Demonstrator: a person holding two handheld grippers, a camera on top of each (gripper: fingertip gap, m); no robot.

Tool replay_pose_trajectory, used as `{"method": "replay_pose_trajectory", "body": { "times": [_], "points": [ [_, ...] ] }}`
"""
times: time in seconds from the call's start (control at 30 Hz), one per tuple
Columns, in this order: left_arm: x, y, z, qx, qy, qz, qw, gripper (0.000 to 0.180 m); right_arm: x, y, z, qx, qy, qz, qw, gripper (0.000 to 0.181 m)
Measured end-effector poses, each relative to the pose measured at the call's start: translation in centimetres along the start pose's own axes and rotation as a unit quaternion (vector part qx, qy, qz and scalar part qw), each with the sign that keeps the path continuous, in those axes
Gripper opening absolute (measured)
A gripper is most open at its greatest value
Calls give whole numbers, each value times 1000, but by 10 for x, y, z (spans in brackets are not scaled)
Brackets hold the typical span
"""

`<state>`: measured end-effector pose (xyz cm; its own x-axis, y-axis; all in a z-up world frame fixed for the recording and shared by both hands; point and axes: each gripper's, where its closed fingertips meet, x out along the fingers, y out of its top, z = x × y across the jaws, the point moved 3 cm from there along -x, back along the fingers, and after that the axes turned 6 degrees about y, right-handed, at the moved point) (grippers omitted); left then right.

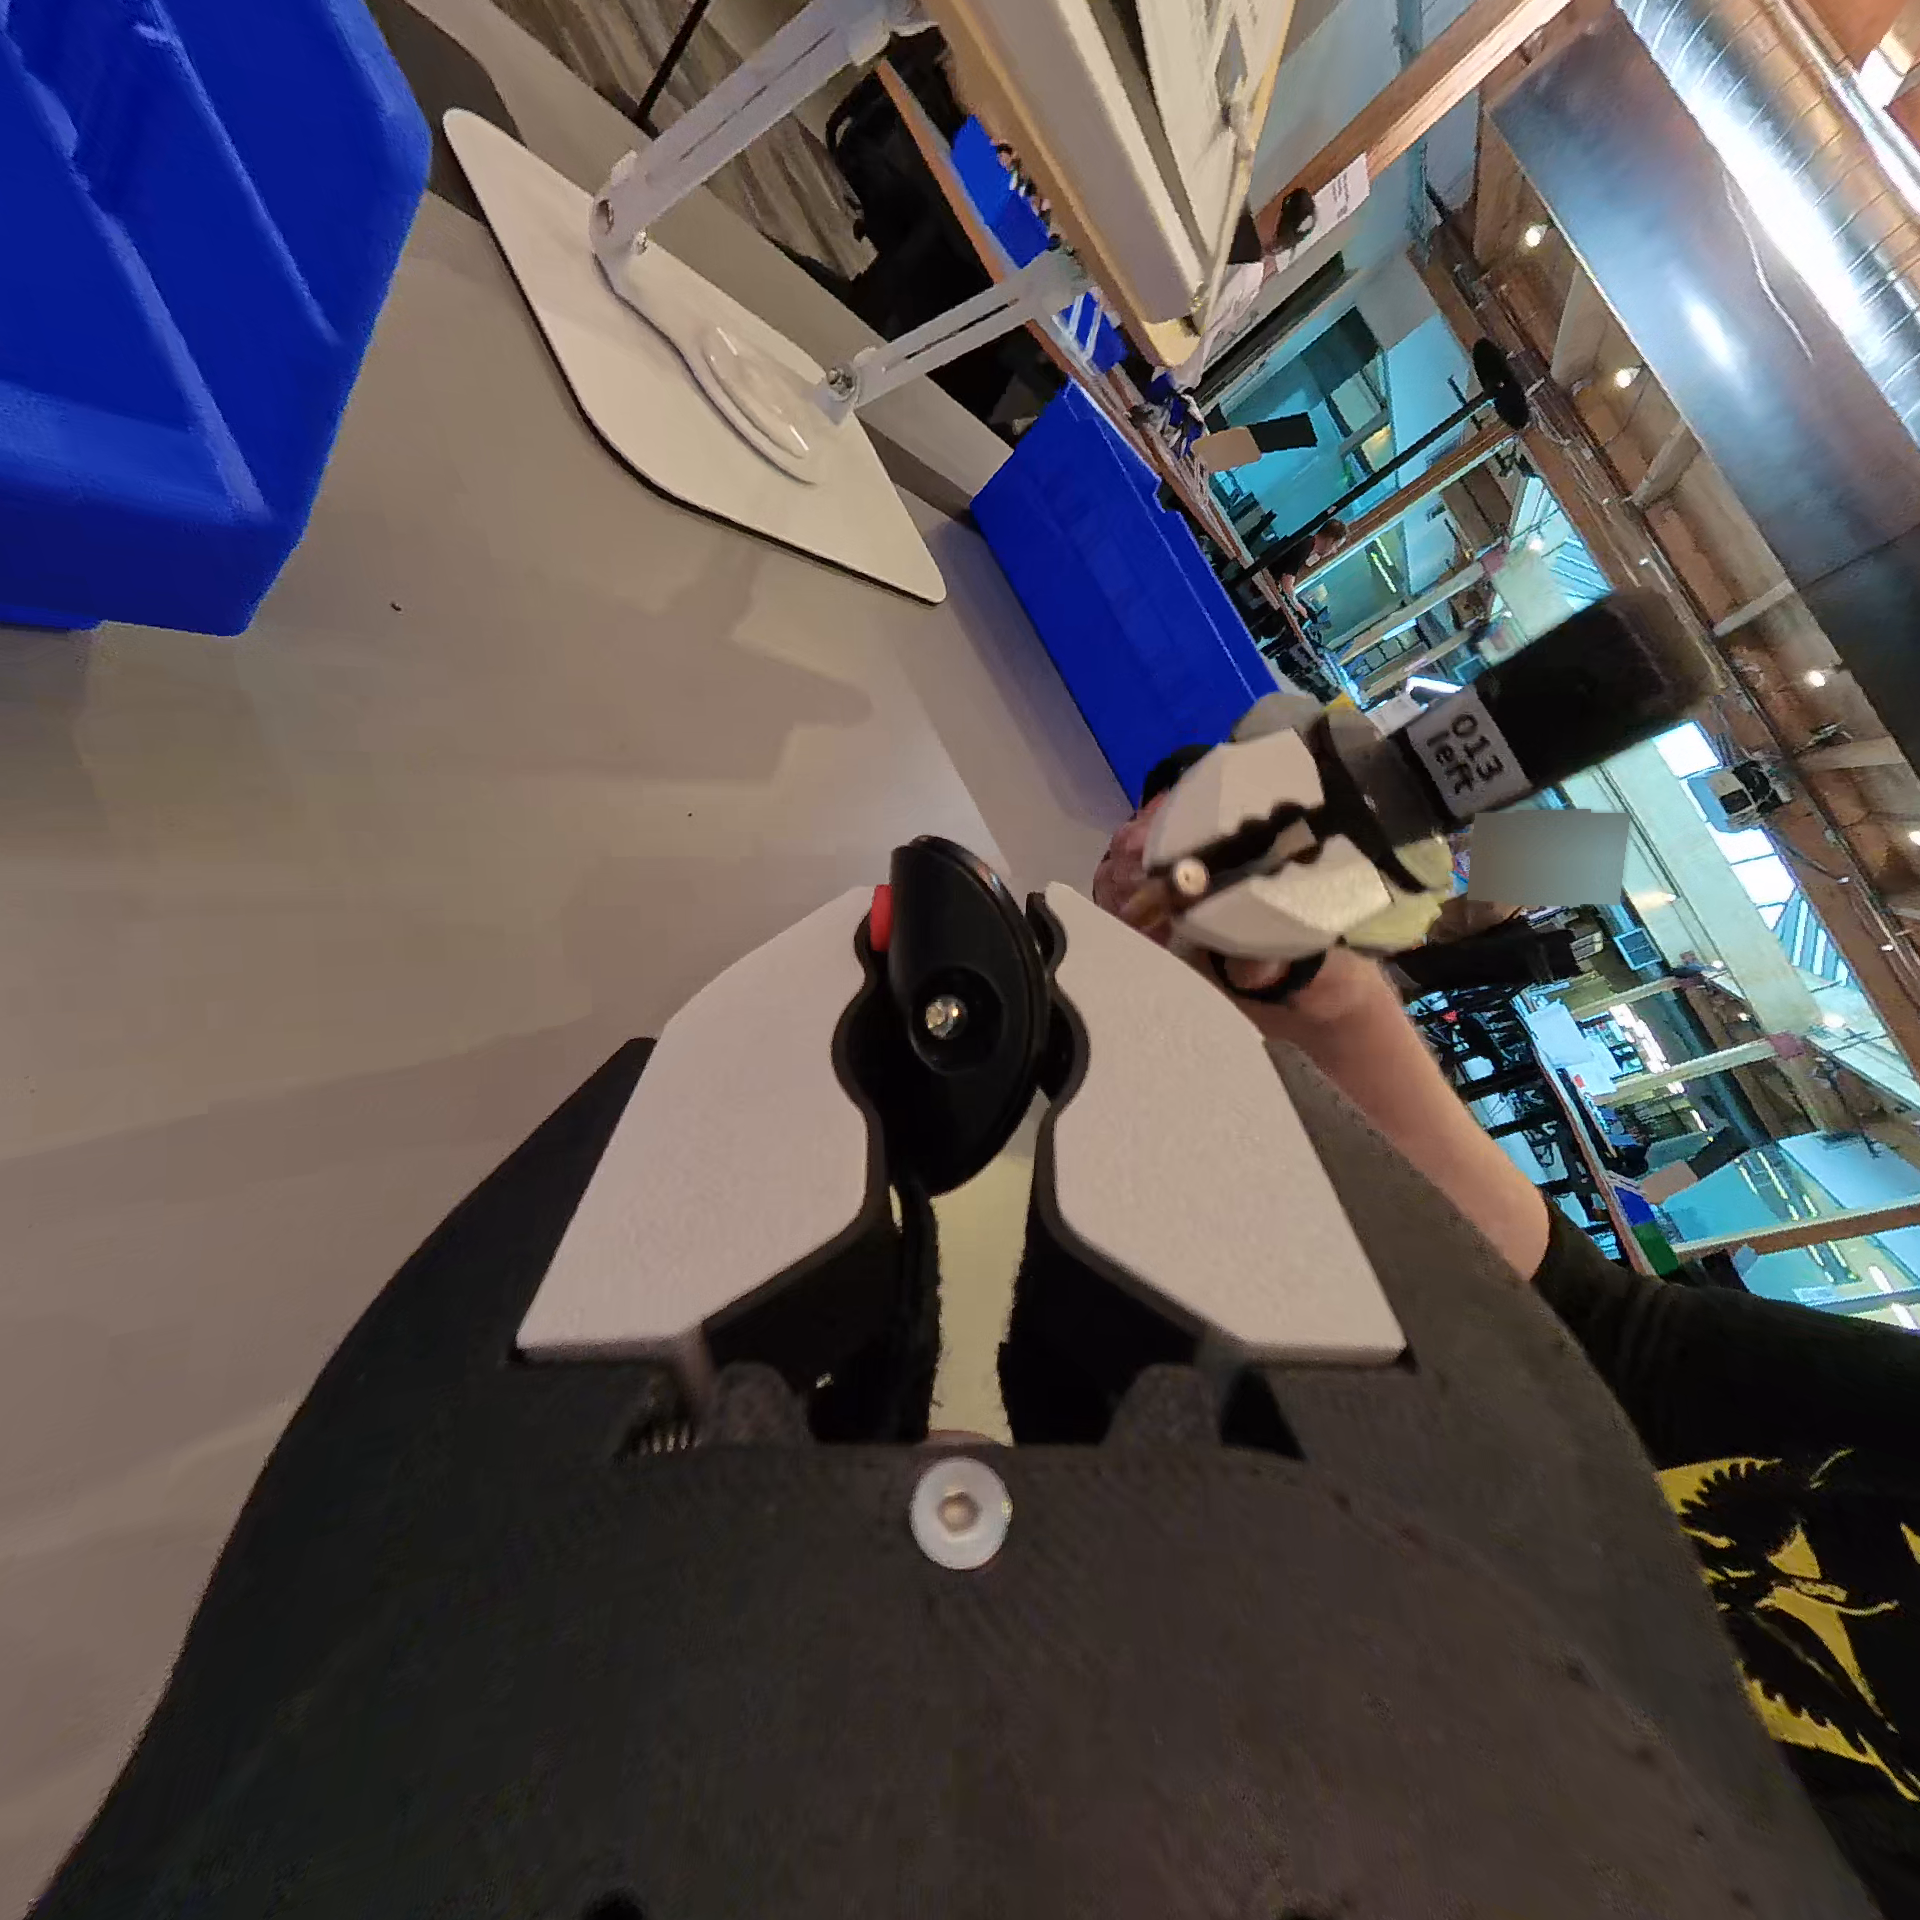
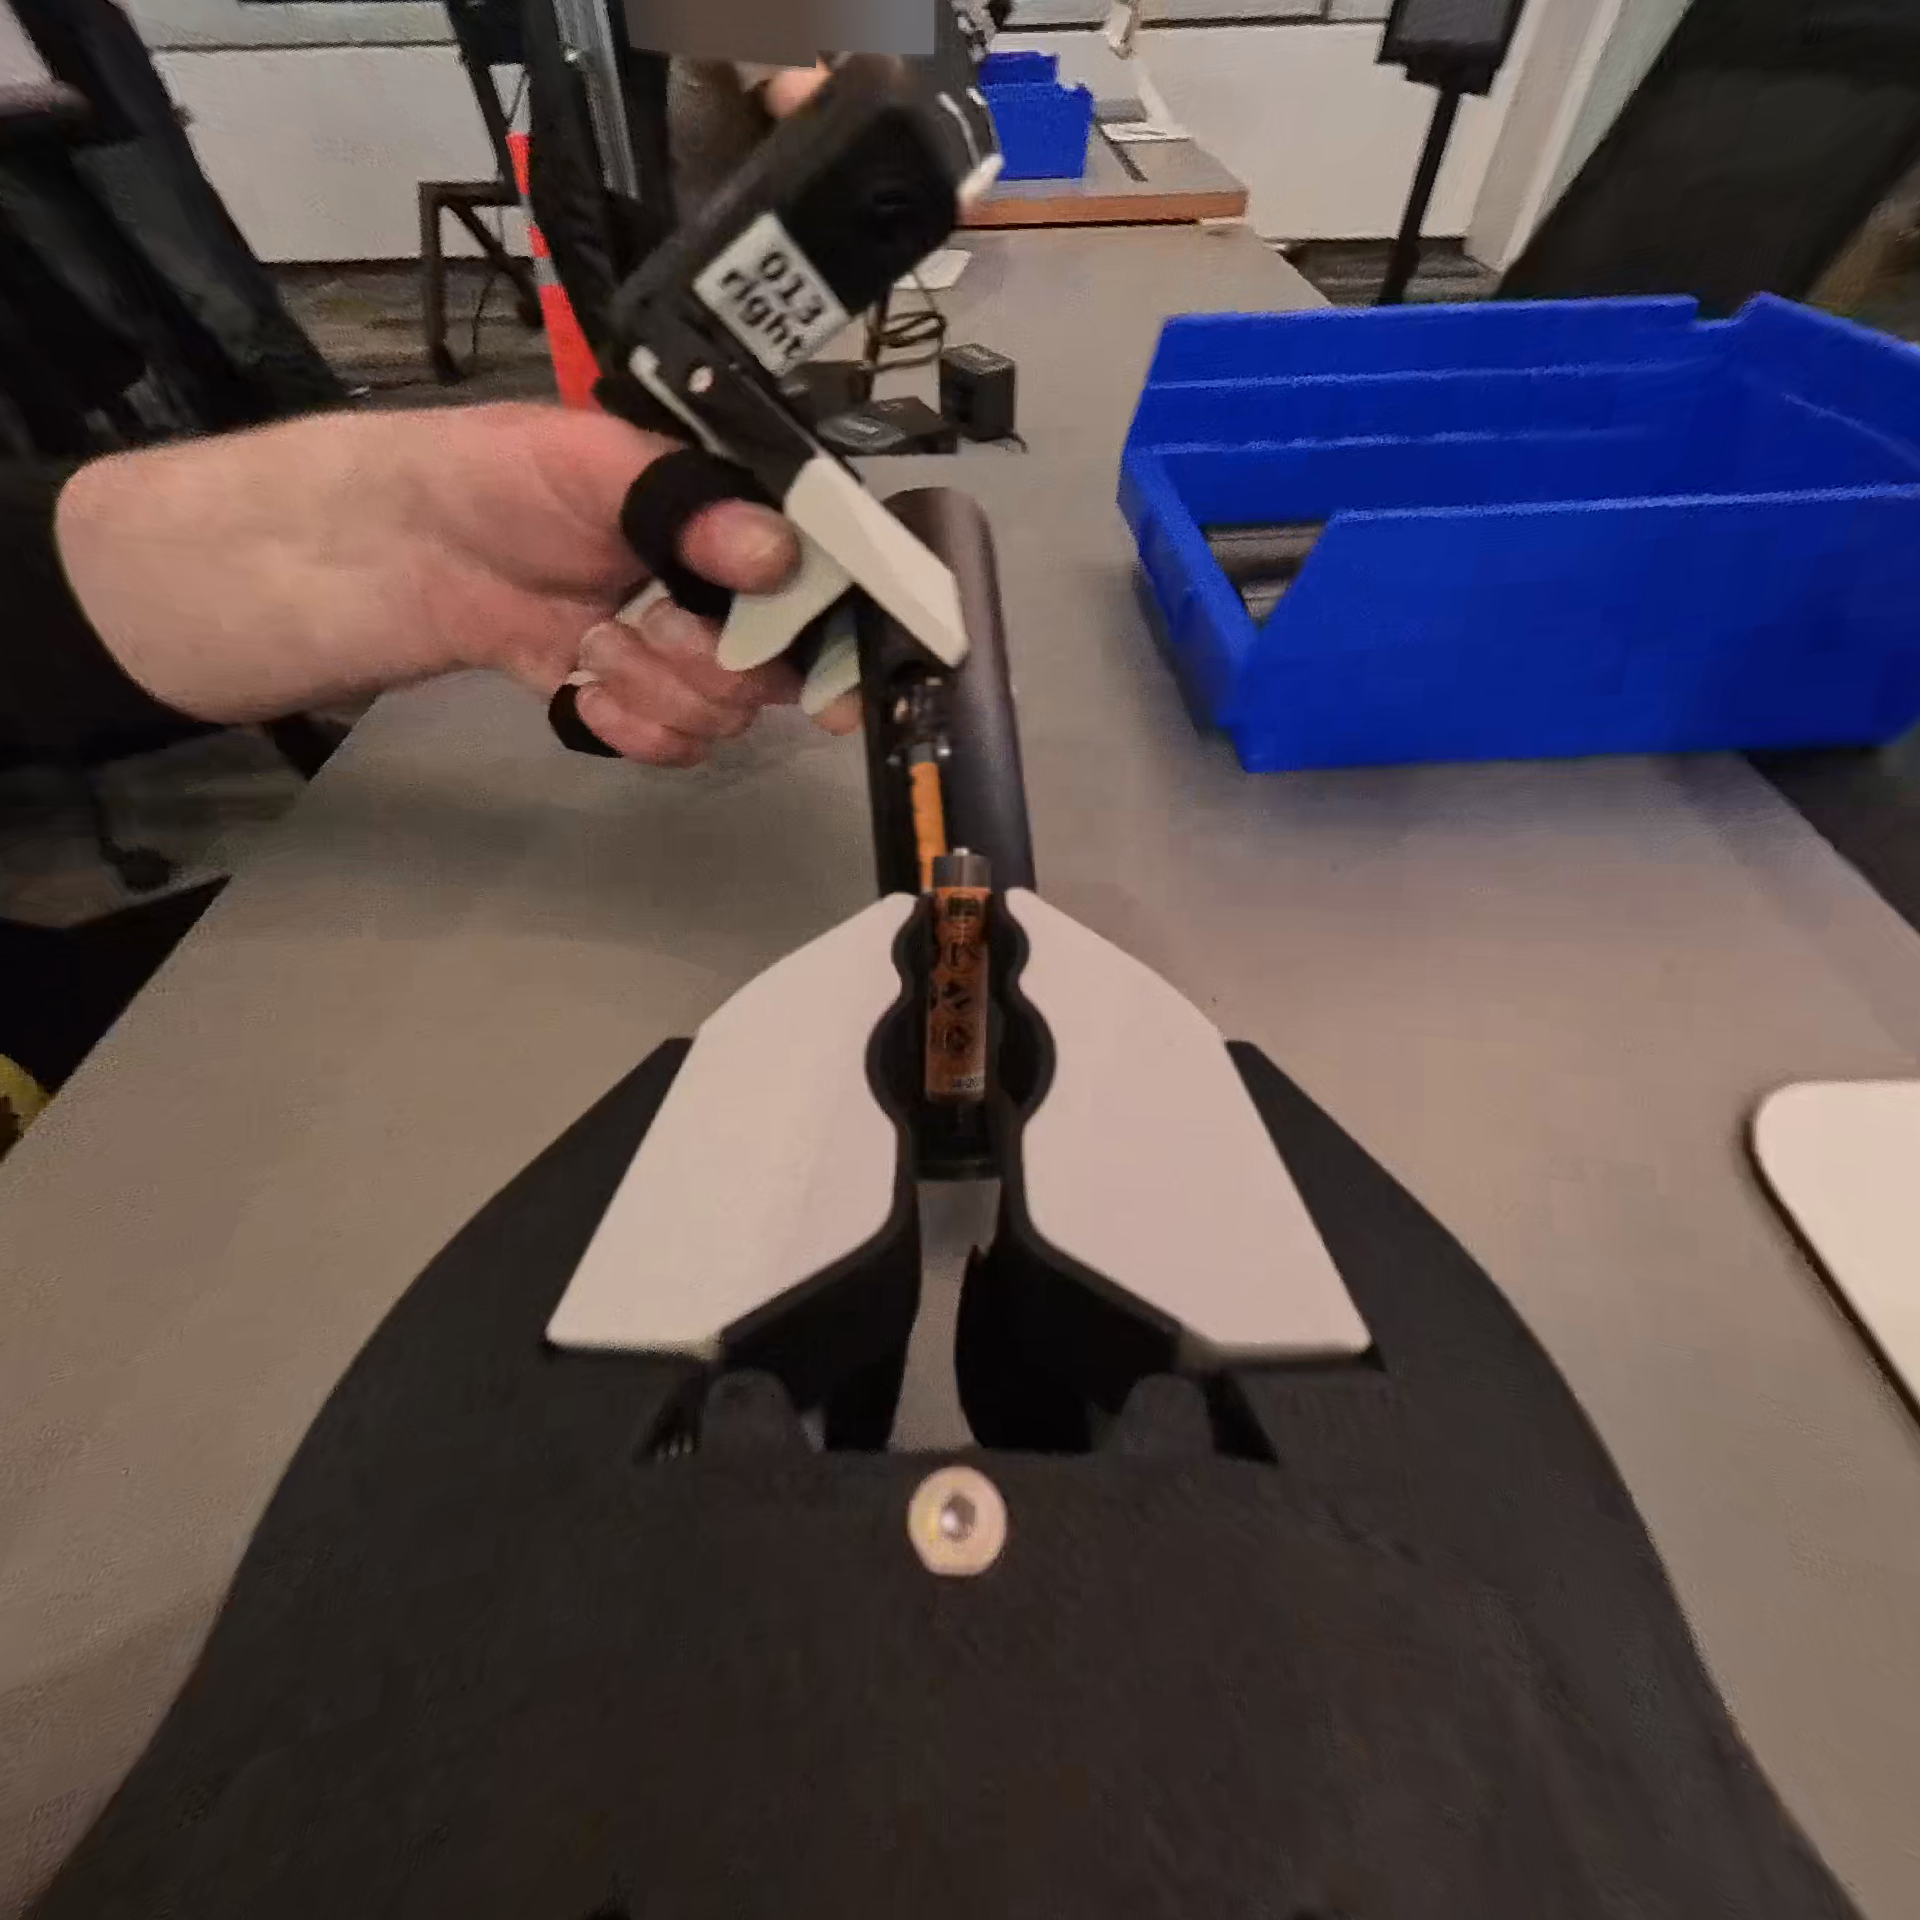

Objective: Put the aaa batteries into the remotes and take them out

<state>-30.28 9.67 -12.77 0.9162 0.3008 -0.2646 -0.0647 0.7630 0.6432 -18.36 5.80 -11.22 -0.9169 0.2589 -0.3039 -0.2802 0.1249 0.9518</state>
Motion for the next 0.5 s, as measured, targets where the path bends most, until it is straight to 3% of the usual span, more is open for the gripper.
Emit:
{"method": "replay_pose_trajectory", "body": {
  "times": [0.2,0.27,0.5],
  "points": [
    [7,4,-6,-31,-4,-11,999,25,31,-18,-6,-95,5,-39,995,10],
    [7,5,-5,-54,-21,-5,998,25,31,-12,-8,-120,6,-9,993,10],
    [7,4,1,-96,-69,13,993,25,26,-15,-4,-200,-18,-31,979,11]
  ]
}}
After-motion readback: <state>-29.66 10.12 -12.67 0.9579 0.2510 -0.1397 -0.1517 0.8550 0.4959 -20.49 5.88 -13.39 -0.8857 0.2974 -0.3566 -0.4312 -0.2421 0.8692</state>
